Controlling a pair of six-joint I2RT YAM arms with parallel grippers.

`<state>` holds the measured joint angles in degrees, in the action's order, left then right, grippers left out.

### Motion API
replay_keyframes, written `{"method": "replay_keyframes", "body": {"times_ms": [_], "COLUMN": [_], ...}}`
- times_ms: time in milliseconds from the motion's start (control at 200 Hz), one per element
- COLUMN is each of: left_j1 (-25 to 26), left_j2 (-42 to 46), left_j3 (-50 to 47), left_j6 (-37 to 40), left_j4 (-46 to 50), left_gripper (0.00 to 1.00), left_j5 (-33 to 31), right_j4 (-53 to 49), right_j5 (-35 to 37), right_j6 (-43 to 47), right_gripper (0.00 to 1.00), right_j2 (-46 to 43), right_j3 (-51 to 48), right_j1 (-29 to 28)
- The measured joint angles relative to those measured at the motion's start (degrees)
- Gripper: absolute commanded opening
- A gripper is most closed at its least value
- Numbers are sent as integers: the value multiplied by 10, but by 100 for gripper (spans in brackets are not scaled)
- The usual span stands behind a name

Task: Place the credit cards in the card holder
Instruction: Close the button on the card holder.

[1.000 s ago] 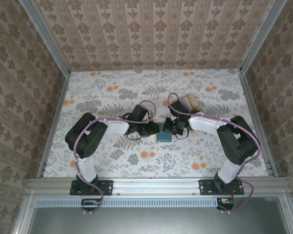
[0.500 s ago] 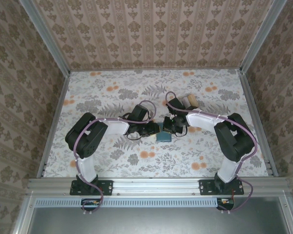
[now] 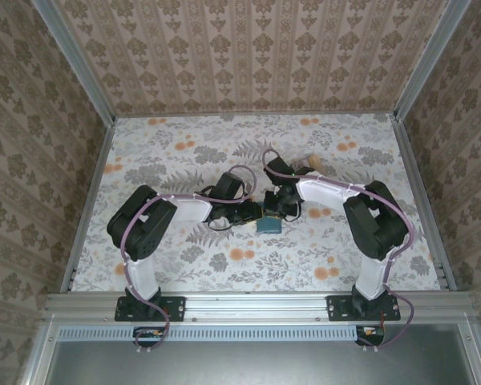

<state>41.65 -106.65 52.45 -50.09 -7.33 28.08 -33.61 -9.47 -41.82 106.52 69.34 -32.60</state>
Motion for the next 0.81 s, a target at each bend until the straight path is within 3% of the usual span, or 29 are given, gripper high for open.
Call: {"method": "replay_keyframes", "body": {"times_ms": [435,805], "left_j1": [0,3], "left_j2": [3,9], "left_j3": [-10,-24], "left_j6": [0,-3], "left_j4": [-17,-39], "left_gripper": [24,24], "left_j5": [-1,-9], "right_j4": [-93,-96], "right_j5": [51,52], "right_j6": [14,13], "right_gripper": [12,12], "right_j2": [53,57], "right_j3": [82,83], "right_j1": [-25,-29]}}
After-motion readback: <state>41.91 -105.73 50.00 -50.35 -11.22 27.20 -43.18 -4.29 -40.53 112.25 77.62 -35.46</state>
